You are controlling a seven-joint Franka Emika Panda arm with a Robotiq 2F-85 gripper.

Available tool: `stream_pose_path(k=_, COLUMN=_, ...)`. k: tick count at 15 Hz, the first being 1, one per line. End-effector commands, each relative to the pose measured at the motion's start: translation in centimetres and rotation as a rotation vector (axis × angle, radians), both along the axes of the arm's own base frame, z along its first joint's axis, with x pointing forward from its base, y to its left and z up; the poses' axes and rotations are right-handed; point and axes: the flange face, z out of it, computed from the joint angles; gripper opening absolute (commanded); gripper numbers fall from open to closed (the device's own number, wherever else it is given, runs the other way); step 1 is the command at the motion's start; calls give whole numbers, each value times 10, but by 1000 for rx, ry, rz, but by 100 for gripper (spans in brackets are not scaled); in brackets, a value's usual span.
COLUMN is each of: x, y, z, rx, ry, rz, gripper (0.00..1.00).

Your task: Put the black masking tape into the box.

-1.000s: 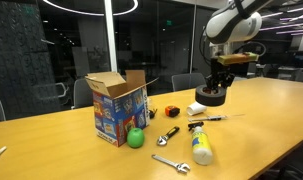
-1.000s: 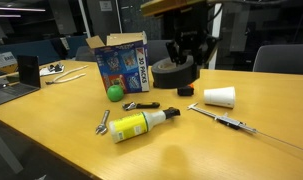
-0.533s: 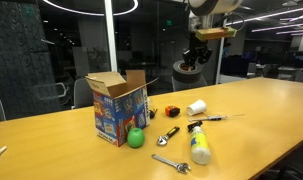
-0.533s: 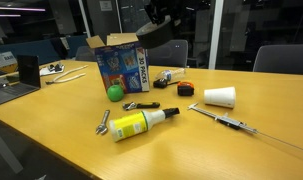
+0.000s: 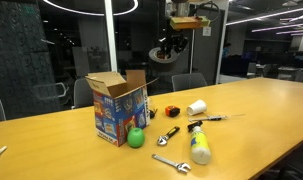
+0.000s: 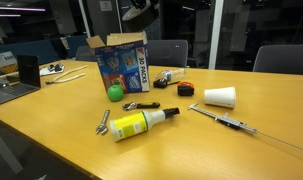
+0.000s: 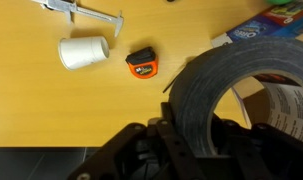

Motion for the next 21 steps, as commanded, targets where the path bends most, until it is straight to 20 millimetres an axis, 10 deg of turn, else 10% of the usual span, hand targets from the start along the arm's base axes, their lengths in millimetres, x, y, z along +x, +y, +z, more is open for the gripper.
stream_pose_path(k=1, x=26, y=27, z=15, rx=60, ry=-111, rz=-5, gripper=16)
stream_pose_path(k=17, x=73, y=150, z=-61, rx=410, ry=-71, rz=-1, gripper=16)
stream_pose_path(k=19, x=74, y=161, z=-74, rx=399, ry=-36, rz=-4, gripper=58)
stream_pose_path(k=21, x=75, y=167, z=-85, rx=391, ry=-20, rz=6, gripper=72)
